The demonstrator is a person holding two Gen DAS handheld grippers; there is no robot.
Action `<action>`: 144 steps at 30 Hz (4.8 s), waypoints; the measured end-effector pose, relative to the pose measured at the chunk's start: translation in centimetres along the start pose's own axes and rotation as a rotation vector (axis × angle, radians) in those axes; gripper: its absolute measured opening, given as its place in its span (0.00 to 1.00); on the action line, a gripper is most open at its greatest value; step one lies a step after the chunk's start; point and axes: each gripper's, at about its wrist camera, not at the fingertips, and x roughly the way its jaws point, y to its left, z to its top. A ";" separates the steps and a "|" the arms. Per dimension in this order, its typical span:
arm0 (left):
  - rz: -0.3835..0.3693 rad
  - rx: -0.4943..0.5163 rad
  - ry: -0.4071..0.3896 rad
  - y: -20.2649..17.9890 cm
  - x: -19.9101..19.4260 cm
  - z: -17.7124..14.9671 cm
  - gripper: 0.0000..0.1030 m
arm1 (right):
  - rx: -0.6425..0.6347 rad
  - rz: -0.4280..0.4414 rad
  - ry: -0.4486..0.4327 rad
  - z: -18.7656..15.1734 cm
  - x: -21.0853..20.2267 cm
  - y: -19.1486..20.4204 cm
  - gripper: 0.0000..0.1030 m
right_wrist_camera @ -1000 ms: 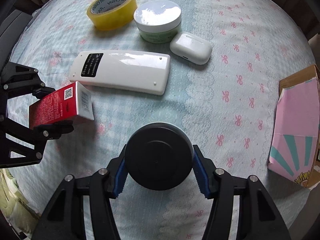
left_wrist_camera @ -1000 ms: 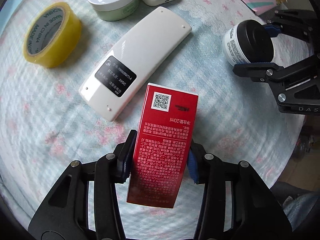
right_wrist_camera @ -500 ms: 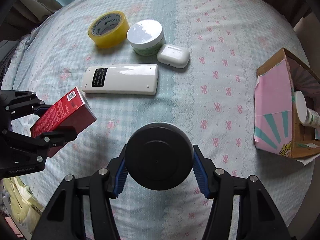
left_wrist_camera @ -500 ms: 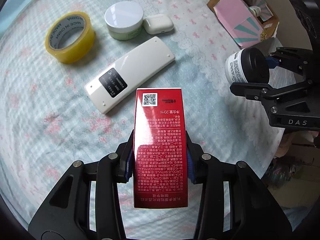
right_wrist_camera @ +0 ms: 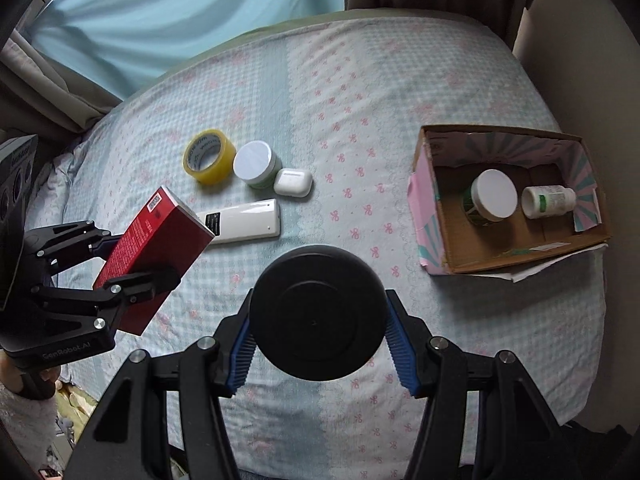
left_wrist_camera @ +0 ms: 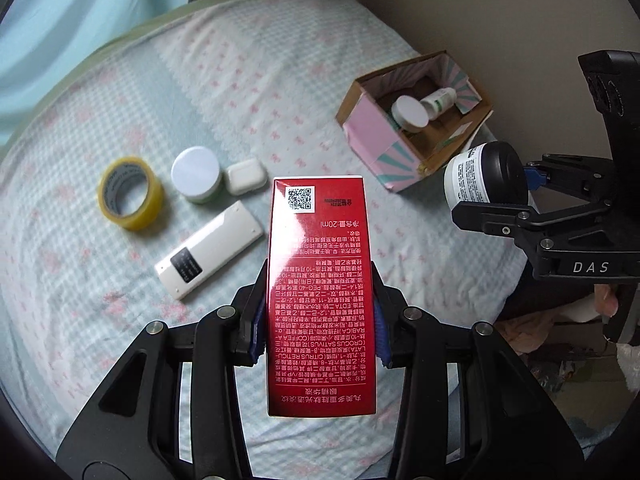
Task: Organize rigid objects
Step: 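Carry the red box and black jar over the cardboard box, then lower both items into the box and open both tools, then move both tools back toward the tape, jar, remote and earbud case, then grasp the yellow tape roll with left tool while right tool grasps white jar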
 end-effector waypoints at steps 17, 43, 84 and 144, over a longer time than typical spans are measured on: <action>0.000 -0.145 -0.093 -14.3 3.7 11.8 0.36 | -0.043 -0.011 -0.058 6.2 -7.3 -20.3 0.52; 0.026 -0.007 0.169 -23.6 27.8 23.8 0.36 | 0.095 0.129 0.053 13.4 8.8 -38.8 0.52; 0.195 -0.036 0.028 -22.8 11.9 17.0 1.00 | 0.065 0.082 -0.006 12.5 -2.2 -33.6 1.00; 0.300 -0.253 -0.186 24.8 13.3 -2.1 1.00 | -0.379 -0.087 -0.230 6.2 18.9 10.4 1.00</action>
